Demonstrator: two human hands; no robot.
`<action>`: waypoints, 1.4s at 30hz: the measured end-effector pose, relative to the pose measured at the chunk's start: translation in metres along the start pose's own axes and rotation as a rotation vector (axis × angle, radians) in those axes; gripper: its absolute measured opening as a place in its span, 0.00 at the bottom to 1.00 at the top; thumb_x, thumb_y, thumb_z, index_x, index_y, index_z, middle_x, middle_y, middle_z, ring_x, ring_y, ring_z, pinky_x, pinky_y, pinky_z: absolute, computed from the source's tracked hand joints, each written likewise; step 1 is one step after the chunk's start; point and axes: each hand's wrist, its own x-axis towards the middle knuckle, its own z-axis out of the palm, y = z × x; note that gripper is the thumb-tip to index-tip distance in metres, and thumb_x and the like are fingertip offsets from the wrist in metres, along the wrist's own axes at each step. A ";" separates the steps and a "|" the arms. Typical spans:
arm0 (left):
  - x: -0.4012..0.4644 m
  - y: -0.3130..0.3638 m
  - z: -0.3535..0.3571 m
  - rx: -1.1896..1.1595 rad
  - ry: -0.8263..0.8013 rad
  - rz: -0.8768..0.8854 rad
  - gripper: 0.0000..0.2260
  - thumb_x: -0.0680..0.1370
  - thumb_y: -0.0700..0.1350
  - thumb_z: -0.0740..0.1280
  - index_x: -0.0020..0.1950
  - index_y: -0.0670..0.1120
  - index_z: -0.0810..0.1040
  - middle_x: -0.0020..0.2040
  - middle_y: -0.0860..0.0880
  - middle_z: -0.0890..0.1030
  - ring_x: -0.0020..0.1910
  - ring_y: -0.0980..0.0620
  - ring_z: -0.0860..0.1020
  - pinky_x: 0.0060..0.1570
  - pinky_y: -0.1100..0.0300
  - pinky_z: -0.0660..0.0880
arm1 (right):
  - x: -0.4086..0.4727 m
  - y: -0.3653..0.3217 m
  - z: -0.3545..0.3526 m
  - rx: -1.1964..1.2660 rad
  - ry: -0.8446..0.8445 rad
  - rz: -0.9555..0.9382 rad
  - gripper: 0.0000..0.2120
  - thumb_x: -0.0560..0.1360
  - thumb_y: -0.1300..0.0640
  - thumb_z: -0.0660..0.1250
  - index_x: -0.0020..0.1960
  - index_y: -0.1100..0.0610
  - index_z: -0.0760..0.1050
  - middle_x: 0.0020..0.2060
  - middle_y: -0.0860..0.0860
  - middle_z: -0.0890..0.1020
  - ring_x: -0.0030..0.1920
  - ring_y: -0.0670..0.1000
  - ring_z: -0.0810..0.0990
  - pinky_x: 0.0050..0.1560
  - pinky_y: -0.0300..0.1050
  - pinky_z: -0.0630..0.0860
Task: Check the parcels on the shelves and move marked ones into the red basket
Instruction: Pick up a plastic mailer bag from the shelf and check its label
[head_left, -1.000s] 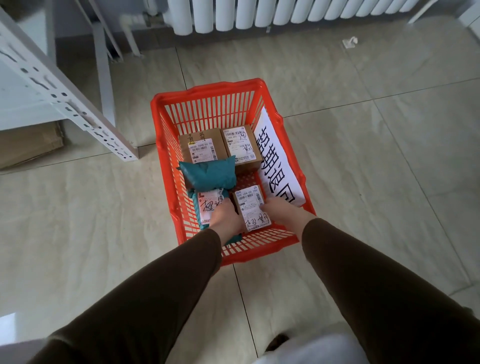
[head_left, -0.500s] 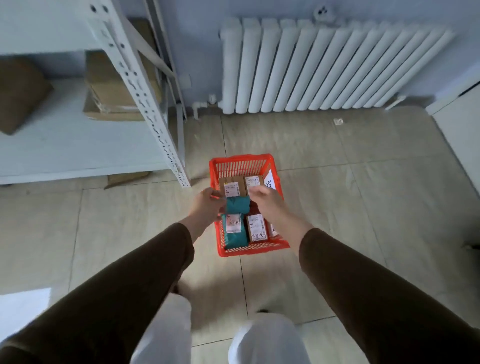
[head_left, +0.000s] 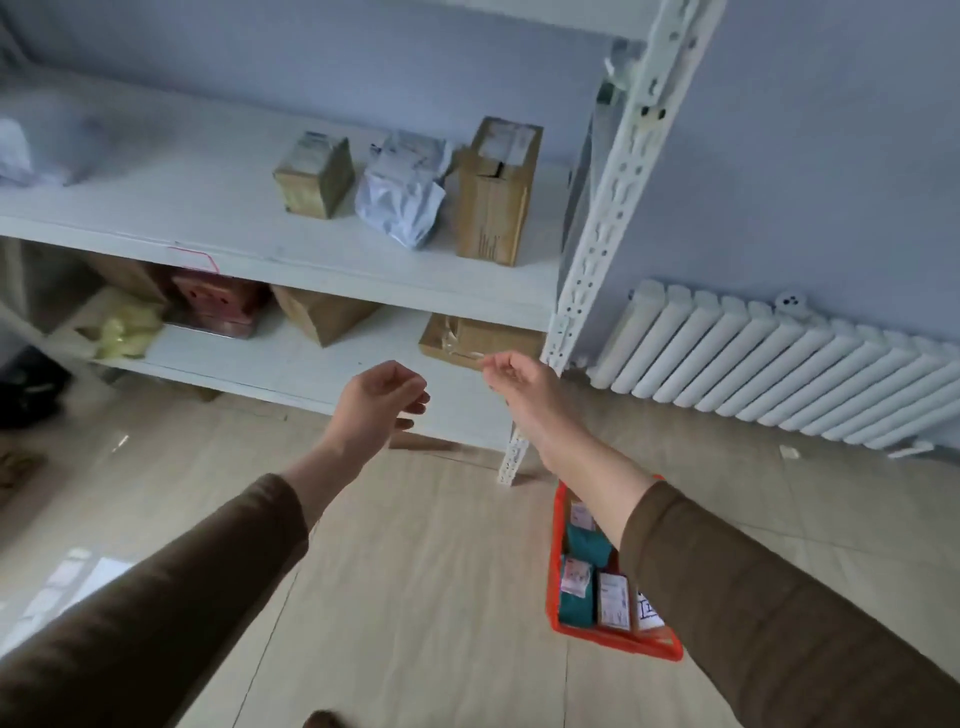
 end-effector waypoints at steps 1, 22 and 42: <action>0.005 0.002 -0.031 -0.003 0.008 0.016 0.06 0.82 0.42 0.69 0.51 0.40 0.82 0.46 0.45 0.86 0.44 0.52 0.84 0.47 0.54 0.81 | 0.006 -0.016 0.024 0.005 -0.011 -0.032 0.08 0.83 0.53 0.67 0.57 0.54 0.82 0.54 0.48 0.84 0.52 0.45 0.80 0.52 0.39 0.73; 0.191 0.031 -0.471 -0.051 0.339 0.069 0.04 0.83 0.41 0.69 0.53 0.42 0.83 0.47 0.44 0.87 0.46 0.48 0.84 0.46 0.57 0.81 | 0.224 -0.248 0.413 0.063 -0.251 -0.202 0.09 0.82 0.61 0.66 0.58 0.59 0.83 0.49 0.46 0.84 0.45 0.39 0.78 0.41 0.24 0.71; 0.462 0.036 -0.782 0.148 0.334 0.045 0.13 0.81 0.46 0.72 0.66 0.46 0.79 0.63 0.46 0.82 0.62 0.46 0.80 0.58 0.58 0.74 | 0.460 -0.370 0.703 0.039 -0.189 0.031 0.17 0.80 0.55 0.69 0.68 0.57 0.75 0.63 0.52 0.82 0.57 0.49 0.79 0.50 0.41 0.71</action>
